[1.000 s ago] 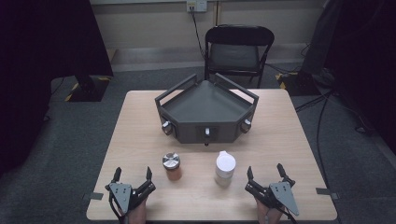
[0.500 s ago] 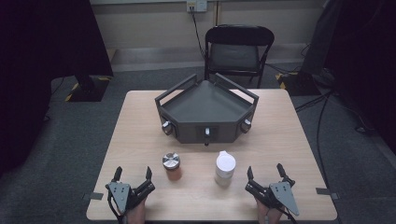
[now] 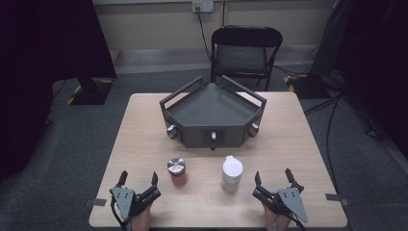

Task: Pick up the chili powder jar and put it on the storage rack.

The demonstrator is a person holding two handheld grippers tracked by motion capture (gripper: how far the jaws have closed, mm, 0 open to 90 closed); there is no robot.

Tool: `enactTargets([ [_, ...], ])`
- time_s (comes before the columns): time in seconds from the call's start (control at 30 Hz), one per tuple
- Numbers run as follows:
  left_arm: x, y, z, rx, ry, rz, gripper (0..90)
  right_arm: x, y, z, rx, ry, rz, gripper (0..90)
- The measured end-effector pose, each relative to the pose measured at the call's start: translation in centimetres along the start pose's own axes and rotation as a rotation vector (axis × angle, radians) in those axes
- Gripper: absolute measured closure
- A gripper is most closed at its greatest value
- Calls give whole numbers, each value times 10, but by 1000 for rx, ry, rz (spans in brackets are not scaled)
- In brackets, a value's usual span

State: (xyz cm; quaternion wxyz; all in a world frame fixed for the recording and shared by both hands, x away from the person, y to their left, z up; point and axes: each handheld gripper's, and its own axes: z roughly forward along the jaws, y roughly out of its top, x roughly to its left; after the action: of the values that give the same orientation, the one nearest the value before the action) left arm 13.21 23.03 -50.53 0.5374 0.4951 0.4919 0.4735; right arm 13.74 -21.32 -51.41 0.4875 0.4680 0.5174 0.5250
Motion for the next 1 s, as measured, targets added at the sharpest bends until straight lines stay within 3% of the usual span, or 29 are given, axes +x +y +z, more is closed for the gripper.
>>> enactTargets([
  [0.23, -2, 1, 0, -31, -18, -1, 0, 0, 0, 0, 0, 0, 0, 13],
  [1.0, -13, 14, 8, -10, -132, -17, 0, 1, 0, 0, 0, -6, 0, 13],
])
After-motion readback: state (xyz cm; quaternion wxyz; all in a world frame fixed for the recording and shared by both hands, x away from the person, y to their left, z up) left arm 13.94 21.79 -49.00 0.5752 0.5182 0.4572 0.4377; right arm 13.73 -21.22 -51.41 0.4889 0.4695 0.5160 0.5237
